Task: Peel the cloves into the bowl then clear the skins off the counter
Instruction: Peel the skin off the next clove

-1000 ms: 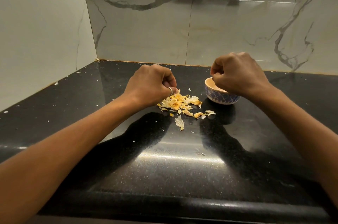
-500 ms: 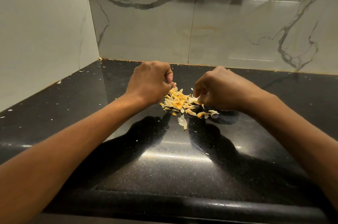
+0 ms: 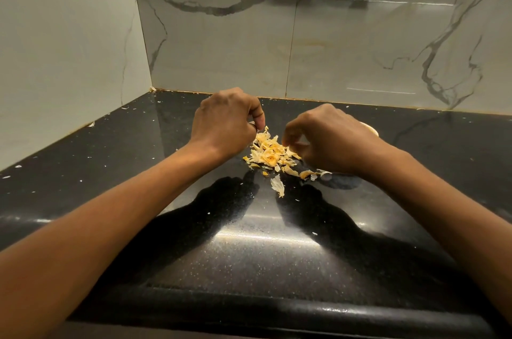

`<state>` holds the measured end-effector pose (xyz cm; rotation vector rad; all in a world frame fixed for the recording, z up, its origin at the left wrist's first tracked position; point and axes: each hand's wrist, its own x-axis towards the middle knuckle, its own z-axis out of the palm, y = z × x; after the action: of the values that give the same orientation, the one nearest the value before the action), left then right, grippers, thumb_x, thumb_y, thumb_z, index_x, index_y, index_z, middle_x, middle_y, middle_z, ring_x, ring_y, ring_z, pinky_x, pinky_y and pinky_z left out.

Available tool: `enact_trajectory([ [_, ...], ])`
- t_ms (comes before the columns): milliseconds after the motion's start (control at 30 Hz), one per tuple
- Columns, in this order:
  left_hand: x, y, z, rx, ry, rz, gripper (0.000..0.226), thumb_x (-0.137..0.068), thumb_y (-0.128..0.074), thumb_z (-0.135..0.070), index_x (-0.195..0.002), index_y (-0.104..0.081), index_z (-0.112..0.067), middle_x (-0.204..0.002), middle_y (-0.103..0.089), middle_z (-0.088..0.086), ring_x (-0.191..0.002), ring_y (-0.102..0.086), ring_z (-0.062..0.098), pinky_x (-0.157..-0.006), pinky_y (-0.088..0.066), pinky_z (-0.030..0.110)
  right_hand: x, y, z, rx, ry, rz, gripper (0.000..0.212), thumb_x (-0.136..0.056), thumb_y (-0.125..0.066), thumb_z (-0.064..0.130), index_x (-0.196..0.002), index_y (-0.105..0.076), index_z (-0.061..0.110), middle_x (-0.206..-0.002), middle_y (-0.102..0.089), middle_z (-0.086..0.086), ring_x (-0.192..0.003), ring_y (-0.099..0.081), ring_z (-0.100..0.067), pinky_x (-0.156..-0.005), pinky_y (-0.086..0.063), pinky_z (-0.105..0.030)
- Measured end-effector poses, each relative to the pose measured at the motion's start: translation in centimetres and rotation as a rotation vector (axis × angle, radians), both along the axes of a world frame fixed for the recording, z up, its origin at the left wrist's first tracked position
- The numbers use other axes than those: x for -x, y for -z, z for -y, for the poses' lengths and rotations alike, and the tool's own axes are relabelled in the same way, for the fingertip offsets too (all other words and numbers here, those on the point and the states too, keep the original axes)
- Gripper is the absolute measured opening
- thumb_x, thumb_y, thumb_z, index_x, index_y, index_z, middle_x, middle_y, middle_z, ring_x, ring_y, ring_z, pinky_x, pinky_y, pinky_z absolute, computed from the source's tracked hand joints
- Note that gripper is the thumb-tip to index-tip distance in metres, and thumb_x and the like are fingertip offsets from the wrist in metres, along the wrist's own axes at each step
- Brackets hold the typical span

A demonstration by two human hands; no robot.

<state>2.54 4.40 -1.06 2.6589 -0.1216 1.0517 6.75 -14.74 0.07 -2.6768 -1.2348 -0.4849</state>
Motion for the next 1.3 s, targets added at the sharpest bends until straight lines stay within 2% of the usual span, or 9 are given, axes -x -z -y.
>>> enact_trajectory([
  [133,0.1,-0.1,0.0,-0.010,-0.007,-0.031,0.024,-0.084,-0.069,-0.010,-0.076,-0.074,-0.032,-0.078,-0.047,-0.014,-0.078,-0.049,0.011,-0.069,-0.036,0.027,0.5,0.2,-0.8,-0.003,-0.164,-0.060,0.019,-0.090,-0.073,0.019,-0.106,-0.076,0.028,-0.103,-0.073,0.008,-0.077,-0.058,0.000,-0.075,-0.053,-0.030],
  [333,0.2,-0.2,0.2,0.006,0.021,-0.040,0.027,-0.084,-0.065,-0.007,-0.076,-0.073,-0.031,-0.074,-0.042,-0.018,-0.077,-0.048,0.010,-0.069,-0.036,0.027,0.5,0.7,-1.0,0.056,-0.178,-0.112,0.020,-0.090,-0.070,0.026,-0.109,-0.075,0.031,-0.110,-0.068,0.009,-0.066,-0.046,0.012,-0.073,-0.047,-0.027],
  [600,0.0,0.0,0.3,0.035,0.049,-0.041,0.032,-0.082,-0.060,-0.003,-0.074,-0.068,-0.032,-0.080,-0.051,-0.012,-0.076,-0.049,0.011,-0.069,-0.035,0.026,0.4,1.3,-1.6,0.072,-0.144,-0.072,0.020,-0.093,-0.065,0.021,-0.109,-0.074,0.029,-0.110,-0.068,0.004,-0.090,-0.062,-0.017,-0.078,-0.054,-0.039],
  [800,-0.3,-0.1,0.1,0.077,0.081,-0.110,0.030,-0.081,-0.061,-0.004,-0.075,-0.065,-0.033,-0.076,-0.048,-0.020,-0.074,-0.050,0.009,-0.069,-0.038,0.027,-0.1,2.0,-1.8,0.030,-0.139,-0.066,0.015,-0.096,-0.059,0.021,-0.106,-0.070,0.020,-0.100,-0.068,-0.001,-0.089,-0.064,-0.025,-0.076,-0.055,-0.044],
  [900,-0.3,-0.6,-0.2,0.138,0.200,-0.254,0.021,-0.086,-0.065,-0.008,-0.091,-0.074,-0.027,-0.085,-0.064,-0.016,-0.074,-0.058,-0.004,-0.073,-0.048,0.021,-0.6,1.9,-1.6,-0.034,-0.122,-0.066,0.015,-0.097,-0.059,0.019,-0.106,-0.071,0.016,-0.100,-0.072,-0.003,-0.088,-0.065,-0.025,-0.076,-0.054,-0.044],
  [1033,-0.1,-0.9,-0.4,0.183,0.281,-0.451,0.020,-0.089,-0.069,-0.009,-0.102,-0.076,-0.024,-0.078,-0.064,-0.019,-0.058,-0.053,-0.019,-0.055,-0.037,0.003,-0.8,1.6,-1.1,-0.059,-0.105,-0.099,0.016,-0.096,-0.061,0.017,-0.108,-0.073,0.017,-0.101,-0.073,-0.003,-0.087,-0.065,-0.021,-0.077,-0.053,-0.041],
  [1100,-0.1,-1.0,-0.5,0.171,0.279,-0.487,0.022,-0.089,-0.069,-0.010,-0.102,-0.076,-0.027,-0.076,-0.062,-0.021,-0.057,-0.053,-0.019,-0.053,-0.036,0.003,-0.8,1.5,-0.9,-0.070,-0.109,-0.108,0.018,-0.095,-0.064,0.016,-0.109,-0.074,0.019,-0.101,-0.073,0.000,-0.085,-0.063,-0.017,-0.076,-0.053,-0.039],
  [1200,-0.1,-1.3,-0.7,0.147,0.252,-0.508,0.024,-0.088,-0.068,-0.010,-0.100,-0.077,-0.028,-0.086,-0.067,-0.019,-0.067,-0.055,-0.009,-0.064,-0.039,0.012,-0.8,1.3,-0.7,-0.102,-0.131,-0.096,0.020,-0.092,-0.068,0.013,-0.108,-0.076,0.021,-0.100,-0.073,0.003,-0.082,-0.062,-0.012,-0.074,-0.056,-0.038],
  [1300,0.0,-1.5,-0.9,0.126,0.252,-0.559,0.014,-0.086,-0.074,-0.017,-0.095,-0.077,-0.029,-0.073,-0.066,-0.020,-0.062,-0.056,-0.011,-0.063,-0.038,0.016,-0.6,1.4,-0.7,-0.136,-0.135,-0.069,0.019,-0.090,-0.068,0.013,-0.106,-0.076,0.021,-0.097,-0.073,0.002,-0.080,-0.063,-0.015,-0.071,-0.057,-0.044],
])
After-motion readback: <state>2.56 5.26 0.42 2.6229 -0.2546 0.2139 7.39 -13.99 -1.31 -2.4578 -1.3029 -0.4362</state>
